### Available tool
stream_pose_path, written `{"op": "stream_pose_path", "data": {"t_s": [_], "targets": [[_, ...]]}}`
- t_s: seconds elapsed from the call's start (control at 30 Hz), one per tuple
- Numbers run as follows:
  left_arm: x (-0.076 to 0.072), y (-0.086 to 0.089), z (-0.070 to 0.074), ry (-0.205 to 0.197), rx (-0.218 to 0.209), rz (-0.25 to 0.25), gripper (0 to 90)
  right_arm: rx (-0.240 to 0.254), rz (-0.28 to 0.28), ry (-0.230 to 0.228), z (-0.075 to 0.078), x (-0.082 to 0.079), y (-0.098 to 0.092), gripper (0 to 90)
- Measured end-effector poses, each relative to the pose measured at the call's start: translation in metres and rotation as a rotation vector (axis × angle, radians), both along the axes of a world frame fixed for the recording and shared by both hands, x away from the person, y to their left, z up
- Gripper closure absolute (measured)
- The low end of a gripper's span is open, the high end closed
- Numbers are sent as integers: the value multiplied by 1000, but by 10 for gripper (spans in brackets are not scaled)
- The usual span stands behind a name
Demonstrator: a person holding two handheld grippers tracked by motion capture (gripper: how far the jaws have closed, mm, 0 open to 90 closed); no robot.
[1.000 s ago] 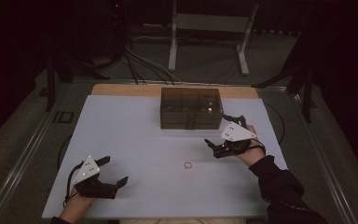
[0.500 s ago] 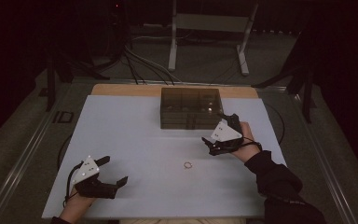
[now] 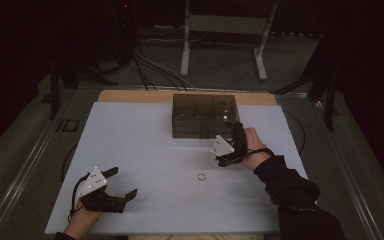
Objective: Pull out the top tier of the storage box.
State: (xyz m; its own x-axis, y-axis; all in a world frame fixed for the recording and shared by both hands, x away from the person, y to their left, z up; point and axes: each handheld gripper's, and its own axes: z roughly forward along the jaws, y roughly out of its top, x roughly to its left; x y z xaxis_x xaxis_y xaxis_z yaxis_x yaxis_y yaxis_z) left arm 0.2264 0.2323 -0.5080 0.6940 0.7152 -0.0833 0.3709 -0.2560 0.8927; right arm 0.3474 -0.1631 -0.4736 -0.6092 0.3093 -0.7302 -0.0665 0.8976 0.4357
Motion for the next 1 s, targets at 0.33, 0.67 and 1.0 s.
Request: {"op": "stream_pose_path", "data": {"t_s": [0.33,0.67,1.0], "targets": [[0,0,0,-1,-2,1,0,-156,-8,-49,-14,7,21,94],[0,0,0,-1,-6,-1,0,-255,-31,-107,-20,12,35,235],[0,0,0,1,-6,1,0,-329,-47,-161,-26,16,45,365]]}}
